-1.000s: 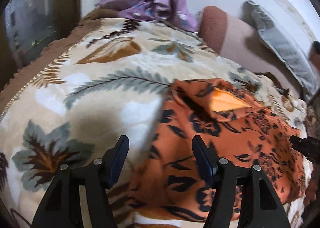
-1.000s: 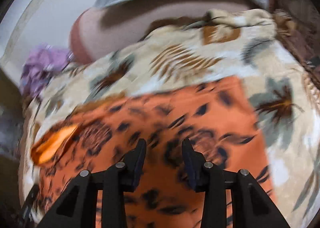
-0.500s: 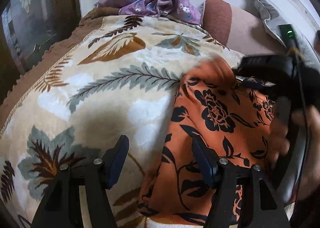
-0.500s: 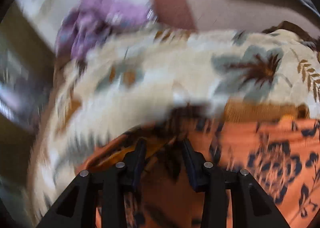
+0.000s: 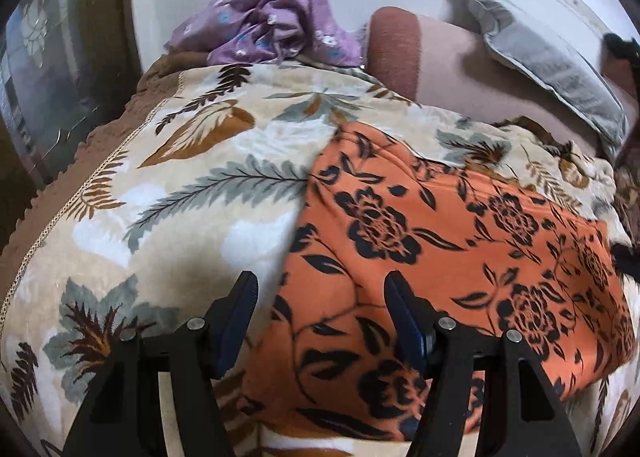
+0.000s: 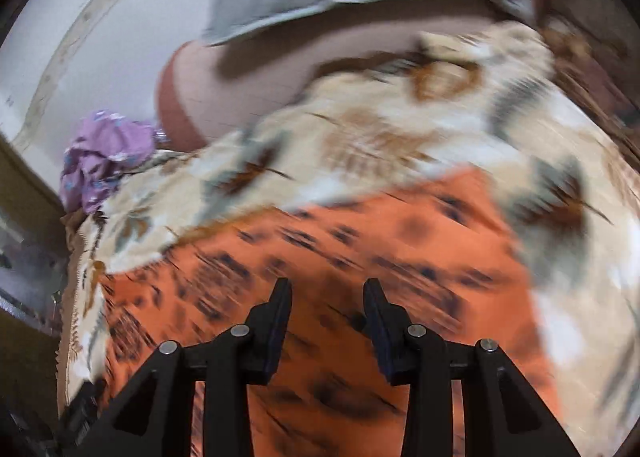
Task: Fold small clothes
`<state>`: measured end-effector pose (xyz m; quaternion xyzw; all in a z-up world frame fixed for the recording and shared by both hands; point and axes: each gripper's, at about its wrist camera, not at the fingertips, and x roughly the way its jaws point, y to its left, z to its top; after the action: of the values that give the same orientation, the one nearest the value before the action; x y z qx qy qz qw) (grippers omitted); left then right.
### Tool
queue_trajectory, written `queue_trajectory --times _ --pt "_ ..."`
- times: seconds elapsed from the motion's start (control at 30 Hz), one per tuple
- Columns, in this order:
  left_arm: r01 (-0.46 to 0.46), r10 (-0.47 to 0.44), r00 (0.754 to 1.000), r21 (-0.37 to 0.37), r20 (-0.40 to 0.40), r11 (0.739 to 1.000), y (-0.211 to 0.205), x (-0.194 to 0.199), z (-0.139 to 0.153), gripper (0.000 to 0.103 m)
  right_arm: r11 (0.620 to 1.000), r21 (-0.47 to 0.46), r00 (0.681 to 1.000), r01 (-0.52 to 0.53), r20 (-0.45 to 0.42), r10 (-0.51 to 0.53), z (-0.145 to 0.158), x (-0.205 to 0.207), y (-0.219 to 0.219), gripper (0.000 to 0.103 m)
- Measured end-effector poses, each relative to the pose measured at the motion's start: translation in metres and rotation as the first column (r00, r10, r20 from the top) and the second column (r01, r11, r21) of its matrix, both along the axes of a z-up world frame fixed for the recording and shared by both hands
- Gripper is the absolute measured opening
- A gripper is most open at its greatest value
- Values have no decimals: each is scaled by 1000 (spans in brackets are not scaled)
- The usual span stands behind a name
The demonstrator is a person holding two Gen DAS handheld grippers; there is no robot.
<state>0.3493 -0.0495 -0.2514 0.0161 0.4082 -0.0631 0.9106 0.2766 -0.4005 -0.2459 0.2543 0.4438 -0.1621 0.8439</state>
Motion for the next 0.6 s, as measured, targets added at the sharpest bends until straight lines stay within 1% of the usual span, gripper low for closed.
queue_trajectory --times 0.07,0.13,0.17,0.2,0.23,0.27,0.3,0.33,0.37,0.43,0.53,0.6 --pt "4 -4 1000 21 -8 1000 -4 -4 -4 66 1000 17 999 11 -32 -11 -5 -30 -7 41" --pt "14 -12 999 51 -37 999 -9 -9 -12 66 1000 30 998 3 -70 -1 -15 -50 -5 42" --pt "21 -17 998 76 -53 997 -12 -11 -17 69 1000 30 996 -2 -91 4 -21 -56 -3 43" --pt "28 -19 997 127 -69 991 -16 -13 -23 75 1000 21 993 -8 -114 10 -29 -63 -2 43" --pt "35 -23 997 169 -76 985 -19 -16 -28 76 1000 -2 991 -26 -132 25 -36 -67 2 44" --pt "45 -32 997 192 -72 980 -20 -19 -32 76 999 -32 992 -43 -124 39 -36 -68 5 44" --pt "52 -43 998 203 -47 978 -21 -24 -32 76 997 -59 990 -57 -130 49 -35 -67 8 43" --pt "60 -52 998 212 -43 975 -21 -25 -31 76 996 -66 988 -63 -148 53 -34 -65 9 44" --pt "70 -61 997 216 -47 974 -21 -26 -30 76 996 -60 986 -63 -161 53 -32 -60 8 43" --pt "67 -60 997 196 -42 978 -17 -26 -25 76 998 -33 991 -56 -123 52 -21 -50 4 44" --pt "53 -52 999 143 -11 988 -12 -26 -15 76 998 -61 997 -22 -69 18 0 -26 -5 44" --pt "53 -54 998 134 7 990 -12 -23 -11 76 998 -66 998 -1 -61 -3 2 -7 -13 44"
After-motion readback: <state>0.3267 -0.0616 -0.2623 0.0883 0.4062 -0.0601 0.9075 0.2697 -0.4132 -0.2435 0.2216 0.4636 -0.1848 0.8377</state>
